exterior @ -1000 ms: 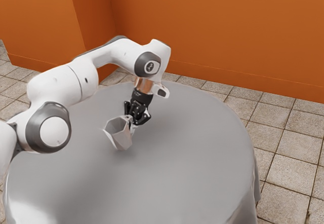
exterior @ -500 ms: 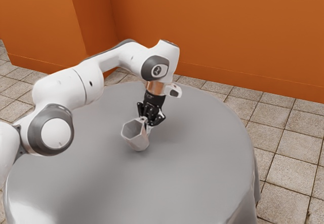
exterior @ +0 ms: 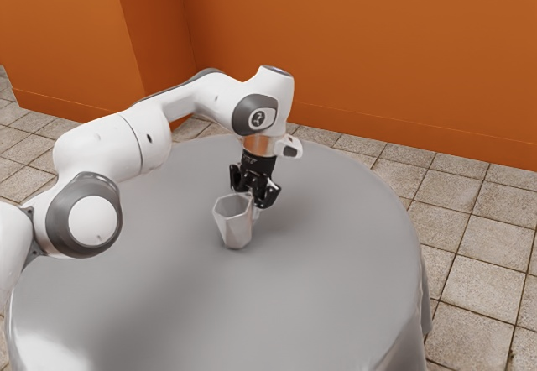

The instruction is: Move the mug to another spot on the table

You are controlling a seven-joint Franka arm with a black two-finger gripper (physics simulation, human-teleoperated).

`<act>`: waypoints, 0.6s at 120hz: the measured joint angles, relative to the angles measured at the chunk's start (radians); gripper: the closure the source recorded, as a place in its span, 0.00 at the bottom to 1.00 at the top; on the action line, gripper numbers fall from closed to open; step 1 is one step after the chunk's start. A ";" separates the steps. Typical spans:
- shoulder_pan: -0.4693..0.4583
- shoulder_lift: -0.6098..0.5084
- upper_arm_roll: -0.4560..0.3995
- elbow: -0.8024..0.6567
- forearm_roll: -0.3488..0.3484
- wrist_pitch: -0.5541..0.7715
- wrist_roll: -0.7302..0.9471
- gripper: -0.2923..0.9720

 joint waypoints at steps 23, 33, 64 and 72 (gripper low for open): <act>0.006 -0.002 0.000 0.001 -0.003 0.016 -0.016 0.50; 0.007 -0.003 -0.002 0.001 -0.004 0.021 -0.024 0.48; 0.007 -0.049 -0.003 -0.004 -0.018 0.085 -0.045 0.33; 0.007 -0.114 -0.002 -0.018 -0.023 0.113 -0.049 0.31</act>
